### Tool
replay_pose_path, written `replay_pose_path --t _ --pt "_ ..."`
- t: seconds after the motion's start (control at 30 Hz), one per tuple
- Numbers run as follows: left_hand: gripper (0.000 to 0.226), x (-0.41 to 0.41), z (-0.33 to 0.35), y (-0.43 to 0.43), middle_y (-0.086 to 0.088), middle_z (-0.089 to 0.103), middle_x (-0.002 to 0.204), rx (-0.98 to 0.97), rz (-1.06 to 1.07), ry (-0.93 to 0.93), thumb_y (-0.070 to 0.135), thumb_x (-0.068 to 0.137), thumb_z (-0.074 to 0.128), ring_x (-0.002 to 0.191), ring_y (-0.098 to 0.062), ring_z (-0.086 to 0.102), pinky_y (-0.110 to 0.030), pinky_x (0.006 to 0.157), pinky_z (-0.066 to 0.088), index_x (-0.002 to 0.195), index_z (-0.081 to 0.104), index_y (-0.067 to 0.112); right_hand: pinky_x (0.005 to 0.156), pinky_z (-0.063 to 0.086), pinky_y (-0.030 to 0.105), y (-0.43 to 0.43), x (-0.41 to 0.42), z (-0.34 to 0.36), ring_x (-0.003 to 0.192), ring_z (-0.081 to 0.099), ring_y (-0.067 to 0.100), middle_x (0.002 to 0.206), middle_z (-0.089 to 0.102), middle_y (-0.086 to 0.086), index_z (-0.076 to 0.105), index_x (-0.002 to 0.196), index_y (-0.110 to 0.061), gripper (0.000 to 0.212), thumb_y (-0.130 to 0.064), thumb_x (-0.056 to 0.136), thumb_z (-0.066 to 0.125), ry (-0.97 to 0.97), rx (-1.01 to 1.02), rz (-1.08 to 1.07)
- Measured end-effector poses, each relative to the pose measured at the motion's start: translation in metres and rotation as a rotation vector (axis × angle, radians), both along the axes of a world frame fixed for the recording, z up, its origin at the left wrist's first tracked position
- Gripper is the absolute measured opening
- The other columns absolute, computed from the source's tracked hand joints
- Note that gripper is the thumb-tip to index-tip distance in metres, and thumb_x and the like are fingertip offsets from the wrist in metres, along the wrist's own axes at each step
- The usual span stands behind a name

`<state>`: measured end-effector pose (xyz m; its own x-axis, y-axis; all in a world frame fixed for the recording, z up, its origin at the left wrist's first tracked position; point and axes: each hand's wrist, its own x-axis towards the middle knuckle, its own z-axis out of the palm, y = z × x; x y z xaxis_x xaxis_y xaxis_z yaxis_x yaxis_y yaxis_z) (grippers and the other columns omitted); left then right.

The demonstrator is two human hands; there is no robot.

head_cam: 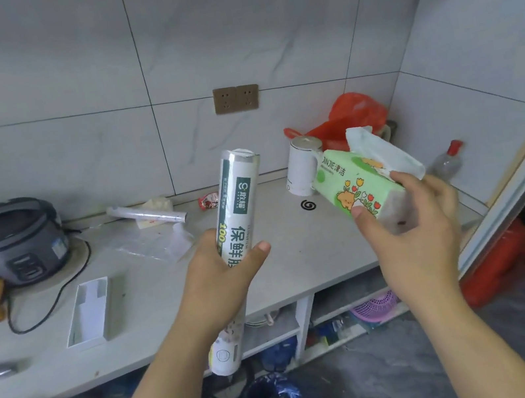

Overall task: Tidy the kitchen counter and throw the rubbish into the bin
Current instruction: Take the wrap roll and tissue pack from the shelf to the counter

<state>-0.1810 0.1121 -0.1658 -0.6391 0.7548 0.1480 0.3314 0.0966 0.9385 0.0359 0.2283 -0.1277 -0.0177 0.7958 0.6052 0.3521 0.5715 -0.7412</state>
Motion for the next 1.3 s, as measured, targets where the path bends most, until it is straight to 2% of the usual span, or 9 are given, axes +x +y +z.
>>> replay_pose_path --t 0.17,0.3,0.33,0.43,0.5,0.77,0.9,1.1,1.3 --pt "0.040 0.052 -0.009 0.043 0.005 0.057 0.075 -0.021 0.027 -0.012 0.057 0.080 0.077 0.067 -0.014 0.057 -0.035 0.060 0.053 0.093 0.054 0.026 0.083 0.035 -0.006 0.039 0.052 -0.023 0.128 0.047 0.020 0.138 0.041 -0.003 0.061 0.124 -0.030 0.054 -0.033 0.076 0.084 -0.023 0.001 0.043" --pt "0.042 0.101 -0.019 0.079 0.008 0.052 0.067 -0.017 0.020 -0.054 0.058 0.078 0.077 0.061 -0.014 0.053 -0.033 0.056 0.051 0.084 0.049 0.027 0.085 0.041 -0.002 0.072 0.096 -0.039 0.128 0.048 0.021 0.138 0.040 -0.005 0.059 0.125 -0.032 0.055 -0.035 0.076 0.084 -0.037 -0.025 0.083" --pt "0.042 0.110 -0.021 0.086 0.009 0.052 0.066 -0.019 0.017 -0.063 0.058 0.078 0.078 0.061 -0.014 0.053 -0.034 0.056 0.051 0.084 0.049 0.027 0.088 0.044 0.004 0.078 0.104 -0.042 0.129 0.048 0.021 0.138 0.040 -0.006 0.059 0.125 -0.032 0.056 -0.035 0.076 0.084 -0.038 -0.031 0.094" --pt "0.043 0.128 -0.024 0.099 0.011 0.052 0.065 -0.030 0.016 -0.083 0.059 0.076 0.078 0.061 -0.013 0.052 -0.034 0.057 0.049 0.084 0.050 0.027 0.095 0.054 0.036 0.091 0.119 -0.048 0.129 0.048 0.024 0.138 0.041 -0.003 0.060 0.126 -0.029 0.056 -0.032 0.075 0.085 -0.034 -0.042 0.126" --pt "0.046 0.133 -0.025 0.104 0.011 0.052 0.065 -0.042 0.033 -0.080 0.062 0.074 0.077 0.060 -0.013 0.052 -0.033 0.056 0.049 0.085 0.051 0.026 0.094 0.056 0.043 0.100 0.124 -0.050 0.128 0.048 0.025 0.138 0.041 -0.003 0.060 0.126 -0.029 0.056 -0.032 0.075 0.085 -0.033 -0.049 0.139" --pt "0.049 0.122 -0.039 0.137 0.006 0.054 0.070 -0.081 0.096 -0.097 0.064 0.072 0.074 0.061 -0.015 0.053 -0.035 0.057 0.049 0.089 0.053 0.023 0.090 0.057 0.047 0.133 0.098 -0.063 0.129 0.045 0.024 0.140 0.041 -0.001 0.059 0.128 -0.027 0.058 -0.031 0.076 0.084 -0.095 -0.045 0.191" --pt "0.051 0.104 -0.051 0.161 0.006 0.055 0.070 -0.072 0.105 -0.162 0.066 0.071 0.072 0.060 -0.013 0.054 -0.028 0.055 0.050 0.092 0.054 0.024 0.090 0.055 0.048 0.160 0.073 -0.066 0.127 0.046 0.027 0.137 0.043 0.002 0.061 0.128 -0.024 0.058 -0.028 0.075 0.085 -0.166 -0.031 0.218" --pt "0.042 0.070 -0.057 0.208 0.006 0.054 0.071 -0.055 0.117 -0.204 0.058 0.079 0.075 0.061 -0.013 0.054 -0.029 0.056 0.049 0.090 0.054 0.024 0.087 0.057 0.035 0.206 0.031 -0.062 0.127 0.045 0.023 0.139 0.040 -0.005 0.058 0.128 -0.028 0.058 -0.032 0.076 0.083 -0.231 -0.015 0.244" --pt "0.043 0.048 -0.065 0.243 0.003 0.056 0.073 -0.085 0.153 -0.222 0.056 0.080 0.076 0.064 -0.014 0.055 -0.028 0.055 0.048 0.091 0.055 0.021 0.085 0.057 0.049 0.243 0.014 -0.083 0.125 0.045 0.025 0.137 0.042 -0.002 0.059 0.129 -0.024 0.060 -0.031 0.076 0.084 -0.292 -0.035 0.254"
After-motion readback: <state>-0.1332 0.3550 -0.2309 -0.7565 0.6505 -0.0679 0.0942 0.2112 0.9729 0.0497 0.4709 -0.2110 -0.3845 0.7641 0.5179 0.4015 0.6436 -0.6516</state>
